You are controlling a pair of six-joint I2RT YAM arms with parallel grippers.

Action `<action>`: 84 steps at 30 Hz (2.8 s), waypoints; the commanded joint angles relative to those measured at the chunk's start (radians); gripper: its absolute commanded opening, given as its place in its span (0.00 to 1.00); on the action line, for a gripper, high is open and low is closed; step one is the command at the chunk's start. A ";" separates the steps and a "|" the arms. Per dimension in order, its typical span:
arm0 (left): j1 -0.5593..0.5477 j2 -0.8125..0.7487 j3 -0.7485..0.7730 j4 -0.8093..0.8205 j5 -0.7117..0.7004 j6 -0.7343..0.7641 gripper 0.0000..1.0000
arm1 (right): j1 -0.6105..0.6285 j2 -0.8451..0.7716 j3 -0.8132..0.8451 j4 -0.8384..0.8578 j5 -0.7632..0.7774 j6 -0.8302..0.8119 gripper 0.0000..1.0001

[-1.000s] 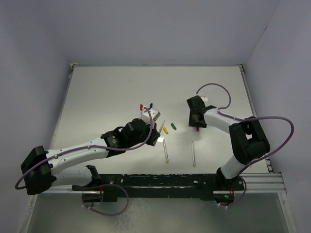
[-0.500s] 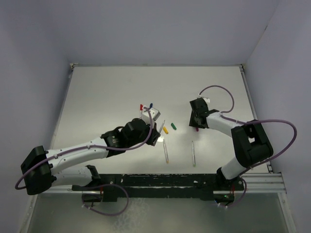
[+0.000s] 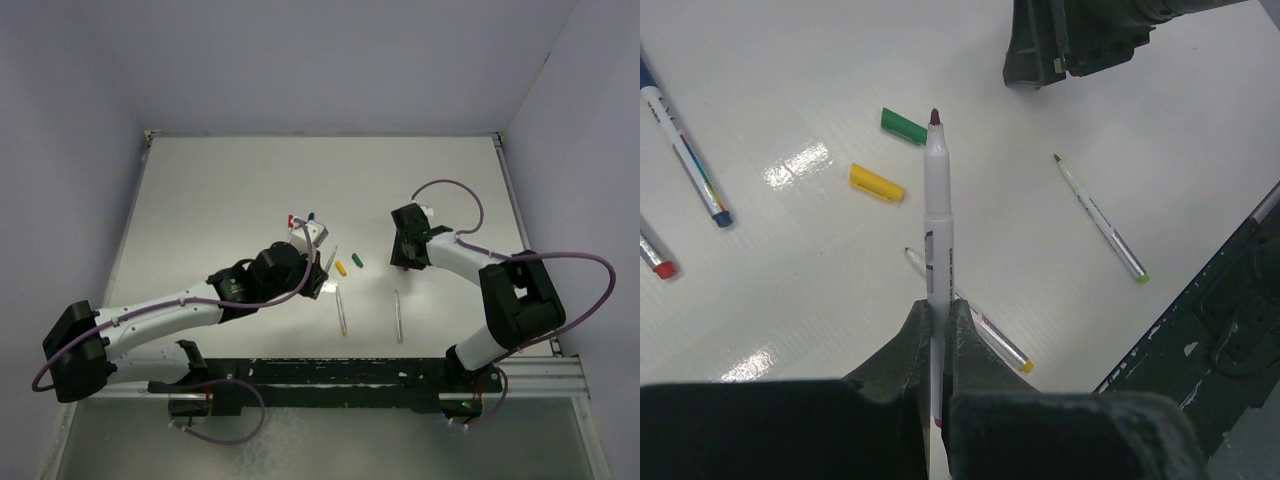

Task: Insert the pens into the pen caps

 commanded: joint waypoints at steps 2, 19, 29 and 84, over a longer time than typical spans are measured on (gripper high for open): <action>0.014 0.004 0.033 0.026 0.004 0.017 0.00 | 0.002 0.003 -0.020 -0.144 -0.031 0.015 0.40; 0.026 -0.007 0.016 0.027 0.006 0.008 0.00 | 0.002 0.087 0.028 -0.148 -0.011 0.005 0.23; 0.026 -0.022 0.002 0.025 0.015 0.002 0.00 | 0.002 0.113 0.050 -0.168 0.028 0.020 0.35; 0.028 0.189 -0.141 0.757 0.216 -0.059 0.00 | 0.002 -0.630 -0.271 0.777 -0.465 0.006 0.00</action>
